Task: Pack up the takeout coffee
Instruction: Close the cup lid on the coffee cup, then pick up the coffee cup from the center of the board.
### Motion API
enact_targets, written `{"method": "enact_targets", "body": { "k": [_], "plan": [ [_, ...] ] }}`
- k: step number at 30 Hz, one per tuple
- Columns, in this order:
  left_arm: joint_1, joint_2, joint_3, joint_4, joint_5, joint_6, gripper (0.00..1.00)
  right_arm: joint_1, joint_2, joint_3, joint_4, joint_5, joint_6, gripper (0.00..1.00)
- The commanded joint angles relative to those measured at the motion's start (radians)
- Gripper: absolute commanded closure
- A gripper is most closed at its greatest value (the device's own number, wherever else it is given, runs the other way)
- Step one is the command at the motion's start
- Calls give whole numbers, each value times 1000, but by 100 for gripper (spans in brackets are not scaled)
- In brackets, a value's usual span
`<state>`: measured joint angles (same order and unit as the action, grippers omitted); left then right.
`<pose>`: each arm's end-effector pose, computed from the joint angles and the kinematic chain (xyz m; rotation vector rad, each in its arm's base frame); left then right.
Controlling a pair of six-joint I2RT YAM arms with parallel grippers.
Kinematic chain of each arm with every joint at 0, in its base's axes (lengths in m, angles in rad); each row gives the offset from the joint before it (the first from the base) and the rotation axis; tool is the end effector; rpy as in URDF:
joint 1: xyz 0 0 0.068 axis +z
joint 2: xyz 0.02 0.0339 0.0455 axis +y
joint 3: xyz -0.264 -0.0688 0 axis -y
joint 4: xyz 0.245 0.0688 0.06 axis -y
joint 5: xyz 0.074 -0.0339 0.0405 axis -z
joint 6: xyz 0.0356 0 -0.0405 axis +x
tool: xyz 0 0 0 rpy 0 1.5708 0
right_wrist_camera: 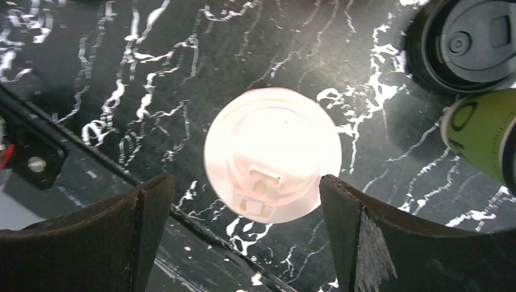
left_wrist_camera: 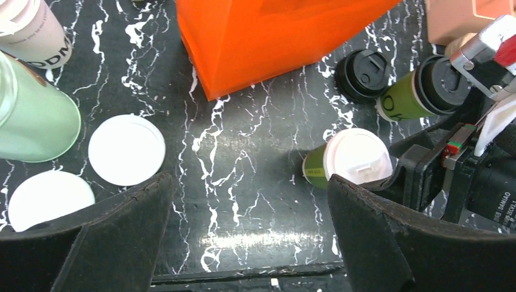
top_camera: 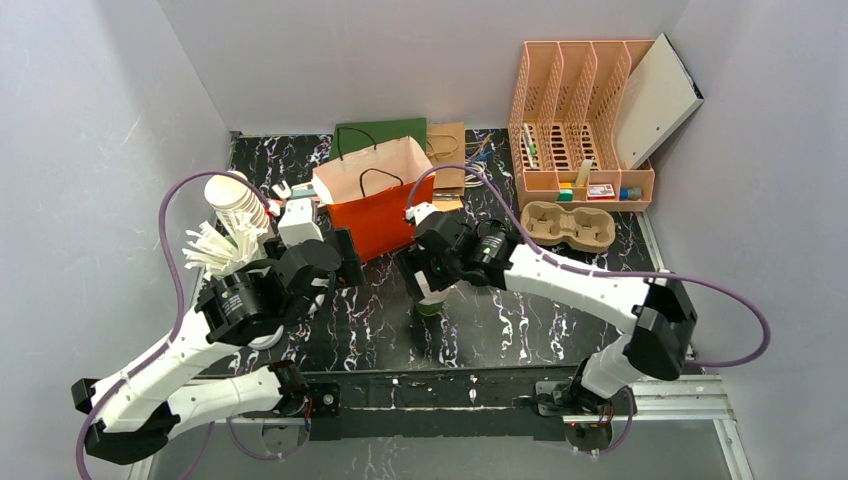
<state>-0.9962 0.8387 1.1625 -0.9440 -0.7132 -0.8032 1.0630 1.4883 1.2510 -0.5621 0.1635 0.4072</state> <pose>0.0950 -0.1039 0.3860 -0.1896 2.0343 -0.3439 0.1639 0.2825 0.2991 -0.7022 2.3137 0.5112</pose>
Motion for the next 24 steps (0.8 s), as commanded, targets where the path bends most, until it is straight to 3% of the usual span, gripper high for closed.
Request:
{"method": "enact_targets", "body": {
  "k": [1,24],
  "plan": [
    [5,15,27,-28,-104,21,4,13,64,119,-122,141,-1,2],
    [10,48,52,-60,-139,83,2,46,165,172,-176,154,29,2]
  ]
}}
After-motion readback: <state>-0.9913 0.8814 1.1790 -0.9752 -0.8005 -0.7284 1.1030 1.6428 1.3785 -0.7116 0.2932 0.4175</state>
